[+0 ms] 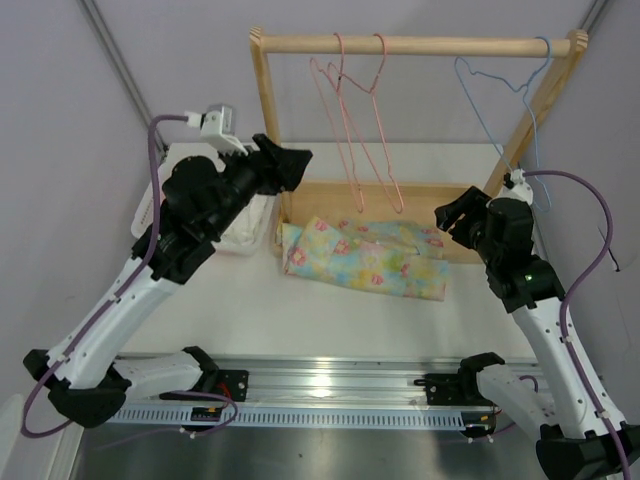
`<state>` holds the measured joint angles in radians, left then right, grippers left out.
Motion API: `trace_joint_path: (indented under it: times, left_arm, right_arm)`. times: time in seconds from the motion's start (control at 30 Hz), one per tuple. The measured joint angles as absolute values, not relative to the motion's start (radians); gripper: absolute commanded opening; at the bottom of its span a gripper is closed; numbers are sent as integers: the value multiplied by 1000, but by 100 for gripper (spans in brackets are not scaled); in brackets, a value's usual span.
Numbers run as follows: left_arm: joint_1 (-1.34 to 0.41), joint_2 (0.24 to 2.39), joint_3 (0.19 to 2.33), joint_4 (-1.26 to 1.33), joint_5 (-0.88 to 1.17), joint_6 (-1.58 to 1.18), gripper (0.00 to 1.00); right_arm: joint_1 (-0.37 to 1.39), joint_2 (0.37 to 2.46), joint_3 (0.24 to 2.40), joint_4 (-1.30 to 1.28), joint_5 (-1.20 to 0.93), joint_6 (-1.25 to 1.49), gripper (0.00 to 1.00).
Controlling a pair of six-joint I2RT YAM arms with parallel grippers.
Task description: Place the skirt on the hanger
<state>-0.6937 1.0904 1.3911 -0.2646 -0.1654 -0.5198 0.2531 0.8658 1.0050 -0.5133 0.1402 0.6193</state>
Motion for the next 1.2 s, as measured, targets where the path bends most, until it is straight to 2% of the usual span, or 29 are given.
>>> trace_joint_path:
  times: [0.23, 0.33, 0.67, 0.87, 1.03, 1.2]
  left_arm:
    - [-746, 1386, 1794, -266, -287, -467, 72]
    - [-753, 1477, 1871, -268, -328, -461, 72]
    - [-754, 1515, 1841, -310, -360, -445, 72]
    - [-753, 1488, 1814, -310, -360, -430, 73]
    - [-745, 1461, 1774, -310, -350, -425, 73]
    - [-733, 1448, 1737, -308, -324, -424, 73]
  right_arm:
    - [253, 879, 1031, -520, 122, 605, 63]
    - [253, 902, 1105, -522, 117, 583, 63]
    - [255, 1019, 1591, -519, 204, 334, 64]
    - [190, 1134, 1782, -520, 262, 168, 66]
    - [31, 1285, 1932, -548, 161, 121, 67]
    - [-144, 1370, 1951, -565, 12, 148, 67]
